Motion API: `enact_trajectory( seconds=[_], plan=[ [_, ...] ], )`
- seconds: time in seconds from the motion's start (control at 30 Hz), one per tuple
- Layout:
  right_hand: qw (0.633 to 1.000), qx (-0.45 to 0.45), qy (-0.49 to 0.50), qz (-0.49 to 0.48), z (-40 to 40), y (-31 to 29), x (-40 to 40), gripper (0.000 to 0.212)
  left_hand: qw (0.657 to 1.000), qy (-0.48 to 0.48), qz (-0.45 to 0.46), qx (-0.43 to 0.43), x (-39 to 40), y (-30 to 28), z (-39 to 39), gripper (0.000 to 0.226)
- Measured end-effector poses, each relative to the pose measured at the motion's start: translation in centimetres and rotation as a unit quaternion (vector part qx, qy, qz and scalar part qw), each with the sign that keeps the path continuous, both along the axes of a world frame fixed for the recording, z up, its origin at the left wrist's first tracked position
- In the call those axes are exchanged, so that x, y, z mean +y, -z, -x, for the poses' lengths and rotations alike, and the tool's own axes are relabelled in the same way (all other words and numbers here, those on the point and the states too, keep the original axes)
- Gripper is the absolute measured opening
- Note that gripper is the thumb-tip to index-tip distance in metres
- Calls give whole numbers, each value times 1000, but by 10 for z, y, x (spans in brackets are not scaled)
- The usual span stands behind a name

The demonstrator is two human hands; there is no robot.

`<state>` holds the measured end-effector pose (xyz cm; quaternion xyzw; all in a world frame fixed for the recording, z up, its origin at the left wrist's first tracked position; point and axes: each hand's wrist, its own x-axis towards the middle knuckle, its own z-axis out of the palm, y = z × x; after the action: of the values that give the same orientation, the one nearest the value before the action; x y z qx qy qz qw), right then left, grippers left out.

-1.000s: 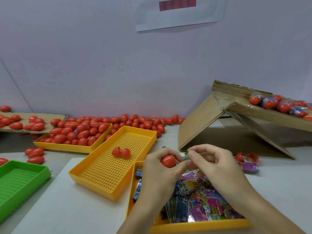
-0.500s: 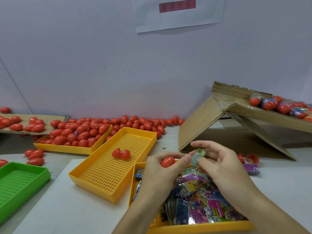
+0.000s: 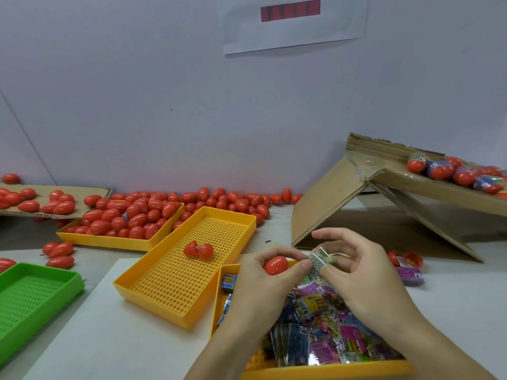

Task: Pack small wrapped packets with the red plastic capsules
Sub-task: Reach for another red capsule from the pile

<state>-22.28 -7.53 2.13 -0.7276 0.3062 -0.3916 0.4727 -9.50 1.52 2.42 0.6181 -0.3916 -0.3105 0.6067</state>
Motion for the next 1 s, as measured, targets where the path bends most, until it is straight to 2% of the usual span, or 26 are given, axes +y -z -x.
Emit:
enact_trajectory(
  seconds=[0.17,0.3,0.4,0.57,0.73,0.87,1.0],
  plan=[
    [999,-2,50,20,1,-2,-2,31,999,11,17,36,0,-1,0,13],
    [989,40,126,59,3,-1,-4,21,1000,30,0,-4,0,1,2,9],
    [995,42,87,26,5,-3,-4,17,1000,20,5,-4,0,2,2,8],
    [997,30,23,-67,6,-9,0,25,999,-12,34,-10,-2,1,2,7],
    [996,36,-8,-80,7,-16,3,29,998,-33,50,-32,-3,2,2,7],
    [997,6,2,-76,7,-17,6,49,998,-23,49,-37,-2,3,2,7],
    [996,-37,1,-85,8,-14,3,46,998,-6,46,-34,-2,3,3,7]
  ],
)
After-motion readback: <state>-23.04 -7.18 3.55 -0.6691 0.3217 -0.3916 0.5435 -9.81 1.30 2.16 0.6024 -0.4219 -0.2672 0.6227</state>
